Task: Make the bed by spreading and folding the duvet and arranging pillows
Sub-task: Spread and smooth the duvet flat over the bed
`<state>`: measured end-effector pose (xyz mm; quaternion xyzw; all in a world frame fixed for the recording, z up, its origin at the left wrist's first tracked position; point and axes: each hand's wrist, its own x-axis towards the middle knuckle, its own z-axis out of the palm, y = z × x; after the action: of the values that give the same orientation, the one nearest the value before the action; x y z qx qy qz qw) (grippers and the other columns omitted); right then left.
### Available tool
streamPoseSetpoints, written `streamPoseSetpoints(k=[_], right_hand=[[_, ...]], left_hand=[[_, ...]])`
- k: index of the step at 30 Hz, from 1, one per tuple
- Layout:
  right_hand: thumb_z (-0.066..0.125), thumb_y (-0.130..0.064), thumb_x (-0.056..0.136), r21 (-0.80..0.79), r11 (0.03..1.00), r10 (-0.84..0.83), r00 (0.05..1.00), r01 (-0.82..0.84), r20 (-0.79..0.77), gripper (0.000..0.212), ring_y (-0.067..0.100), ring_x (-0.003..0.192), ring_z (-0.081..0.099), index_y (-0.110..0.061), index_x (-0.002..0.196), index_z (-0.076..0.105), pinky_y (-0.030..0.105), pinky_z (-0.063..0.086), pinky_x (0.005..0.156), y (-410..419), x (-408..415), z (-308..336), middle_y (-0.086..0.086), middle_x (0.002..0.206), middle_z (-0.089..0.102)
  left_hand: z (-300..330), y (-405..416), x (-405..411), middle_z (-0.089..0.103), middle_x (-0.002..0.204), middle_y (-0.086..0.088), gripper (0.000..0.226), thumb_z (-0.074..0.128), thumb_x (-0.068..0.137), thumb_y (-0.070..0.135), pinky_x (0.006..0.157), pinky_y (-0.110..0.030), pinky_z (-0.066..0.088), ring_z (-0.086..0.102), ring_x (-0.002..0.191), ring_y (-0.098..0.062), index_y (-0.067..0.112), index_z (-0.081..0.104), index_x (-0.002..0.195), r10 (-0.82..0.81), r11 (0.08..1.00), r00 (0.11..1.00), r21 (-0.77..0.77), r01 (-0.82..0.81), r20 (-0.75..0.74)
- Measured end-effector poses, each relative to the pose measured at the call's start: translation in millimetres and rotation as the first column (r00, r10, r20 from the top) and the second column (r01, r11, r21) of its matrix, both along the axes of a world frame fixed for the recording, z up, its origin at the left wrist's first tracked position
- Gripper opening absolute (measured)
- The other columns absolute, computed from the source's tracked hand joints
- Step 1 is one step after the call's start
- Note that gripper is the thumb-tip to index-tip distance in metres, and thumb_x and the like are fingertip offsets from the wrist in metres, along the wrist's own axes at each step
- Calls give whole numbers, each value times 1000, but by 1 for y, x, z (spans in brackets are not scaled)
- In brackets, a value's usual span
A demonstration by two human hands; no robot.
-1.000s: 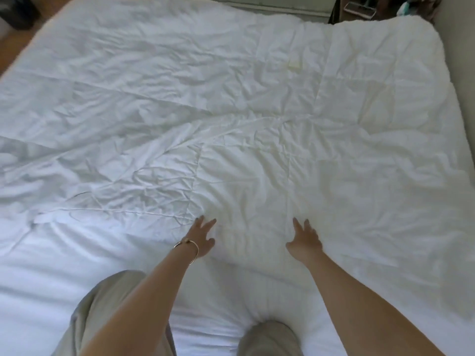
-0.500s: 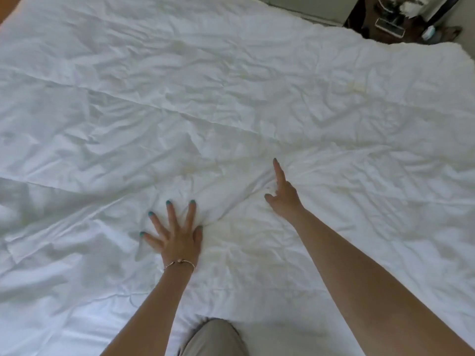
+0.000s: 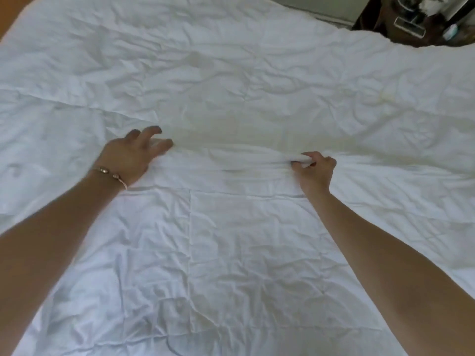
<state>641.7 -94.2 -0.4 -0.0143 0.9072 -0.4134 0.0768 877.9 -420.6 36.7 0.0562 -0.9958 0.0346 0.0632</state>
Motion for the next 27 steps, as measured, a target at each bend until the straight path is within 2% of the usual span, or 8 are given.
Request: streamPoseSetpoints(k=[4, 7, 9, 11, 13, 16, 19, 27], right_hand=[[69, -9, 83, -188, 972, 137, 990, -138, -17, 69, 15, 118, 48, -17, 144, 37, 17, 37, 102, -17, -33, 8, 8, 145, 24], [69, -11, 82, 99, 916, 388, 921, -389, 28, 69, 20, 131, 32, -20, 138, 29, 11, 35, 95, -16, -36, -1, 5, 148, 14], [67, -24, 82, 448, 796, 465, 885, -407, -22, 39, 25, 117, 38, -19, 114, 46, 29, 45, 88, -15, -27, -12, 5, 130, 26], [65, -42, 84, 576, 711, 459, 887, -404, 55, 39, 29, 116, 37, -20, 113, 51, 41, 45, 89, -14, -20, -26, 6, 121, 34], [60, -61, 81, 590, 686, 392, 900, -425, 192, 64, 33, 130, 29, -33, 134, 39, 47, 39, 99, -14, -20, -40, 9, 137, 31], [52, -81, 72, 600, 660, 345, 892, -452, 293, 93, 35, 147, -7, -54, 146, 3, 63, 12, 111, -15, -41, -48, 2, 161, -7], [53, -87, 63, 623, 569, 393, 843, -537, 368, 108, 30, 146, -23, -59, 142, -14, 68, 3, 111, -15, -74, -47, -3, 158, -28], [45, -93, 60, 704, 302, 582, 709, -643, 397, 116, 21, 146, -23, -51, 144, -23, 61, -4, 115, -34, -110, -61, -12, 157, -28]], left_hand=[[25, -31, -92, 35, 141, -15, 63, 68, 71, -4, 85, -56, 44, 46, 115, -42, 19, 48, 126, 265, 959, 964, -110, -262, 14], [3, 1, -135, 14, 154, -13, 75, 59, 85, 13, 113, -51, 16, 19, 138, -38, 19, 19, 148, 613, 788, 784, -147, -598, 98], [-17, 45, -150, 24, 147, -14, 67, 56, 85, 11, 106, -48, 29, 29, 130, -36, 11, 25, 144, 567, 819, 814, 22, -573, 126], [-42, 97, -155, 33, 140, -12, 53, 52, 90, 26, 95, -47, 39, 34, 125, -34, 17, 32, 139, 374, 898, 901, 158, -411, 217], [-65, 121, -158, 15, 153, -7, 66, 42, 88, 61, 101, -62, 28, 12, 140, -36, 37, 18, 145, 319, 863, 847, 238, -445, 426], [-88, 92, -168, -27, 156, 6, 104, 40, 60, 93, 97, -79, 0, -26, 142, -37, 56, -13, 142, 387, 712, 692, 279, -644, 609], [-92, 41, -183, -34, 153, 1, 125, 57, 46, 92, 104, -75, 6, -17, 144, -37, 55, -15, 142, 420, 692, 663, 255, -675, 620], [-129, 0, -205, -15, 155, 11, 130, 53, 28, 97, 103, -75, 11, -12, 143, -32, 65, -11, 137, 417, 733, 724, 267, -625, 550]])
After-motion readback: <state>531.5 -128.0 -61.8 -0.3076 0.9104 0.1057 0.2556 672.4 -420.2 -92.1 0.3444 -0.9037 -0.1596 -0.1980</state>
